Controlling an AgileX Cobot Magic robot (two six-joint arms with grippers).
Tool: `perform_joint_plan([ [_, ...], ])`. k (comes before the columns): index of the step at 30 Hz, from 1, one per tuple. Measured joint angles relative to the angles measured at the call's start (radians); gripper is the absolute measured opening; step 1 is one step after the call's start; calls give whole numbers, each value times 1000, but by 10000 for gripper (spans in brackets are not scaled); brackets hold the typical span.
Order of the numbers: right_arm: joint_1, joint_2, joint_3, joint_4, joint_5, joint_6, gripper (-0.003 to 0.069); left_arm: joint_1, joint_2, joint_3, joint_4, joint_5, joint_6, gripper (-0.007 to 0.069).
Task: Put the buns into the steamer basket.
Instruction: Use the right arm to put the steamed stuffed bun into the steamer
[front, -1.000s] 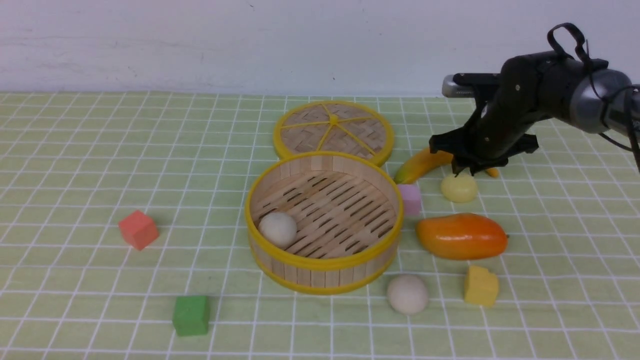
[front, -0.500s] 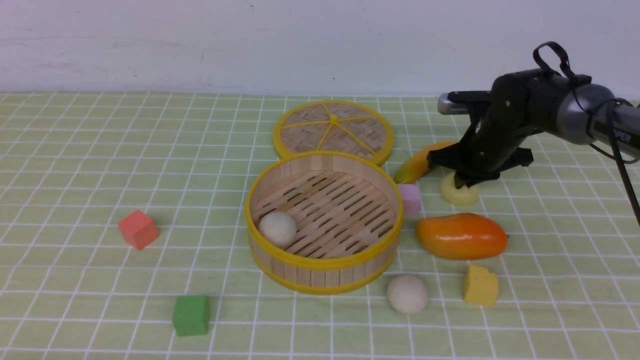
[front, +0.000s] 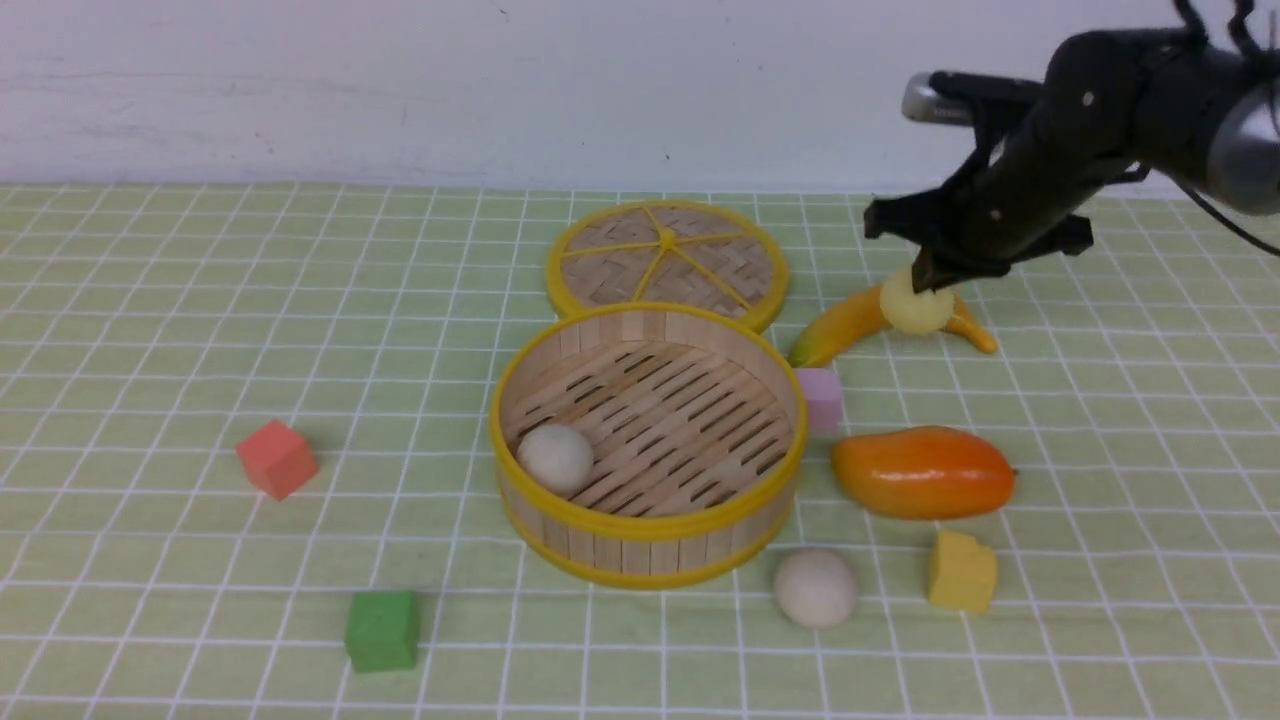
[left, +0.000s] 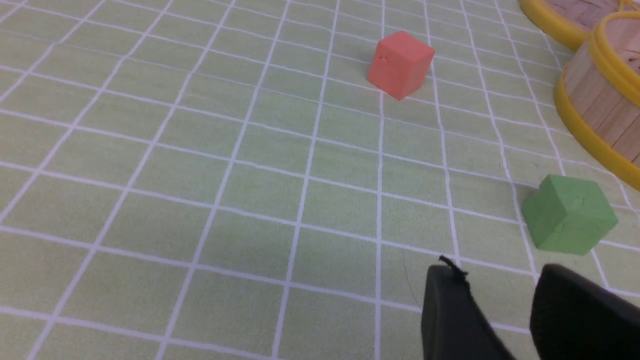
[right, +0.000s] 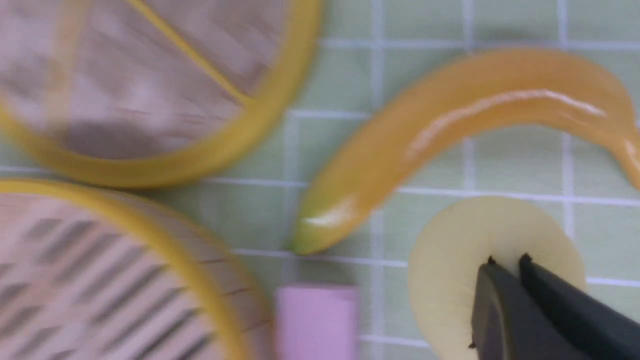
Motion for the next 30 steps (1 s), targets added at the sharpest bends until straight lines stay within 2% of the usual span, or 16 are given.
perform_joint_plan([
  [4, 36, -29, 0, 179, -1, -82, -3, 0, 0, 0, 0, 0, 0, 238],
  [5, 68, -23, 0, 256, -5, -128, -3, 0, 0, 0, 0, 0, 0, 238],
  [6, 68, -21, 0, 256, -5, -133, -3, 0, 0, 0, 0, 0, 0, 238],
  [7, 116, 0, 0, 325, -14, -175, -3, 0, 0, 0, 0, 0, 0, 238],
  [13, 232, 117, 0, 380, -124, -256, -3, 0, 0, 0, 0, 0, 0, 238],
  [20, 244, 182, 1, 384, -199, -260, 10, 0, 0, 0, 0, 0, 0, 238],
  [24, 243, 180, 1, 384, -194, -260, 67, 0, 0, 0, 0, 0, 0, 238],
  [26, 243, 171, 1, 380, -179, -260, 125, 0, 0, 0, 0, 0, 0, 238],
  [27, 243, 159, 1, 361, -165, -260, 179, 0, 0, 0, 0, 0, 0, 238],
  [28, 243, 157, 1, 361, -162, -260, 188, 0, 0, 0, 0, 0, 0, 238],
  [30, 243, 114, 1, 330, -133, -260, 294, 0, 0, 0, 0, 0, 0, 238],
])
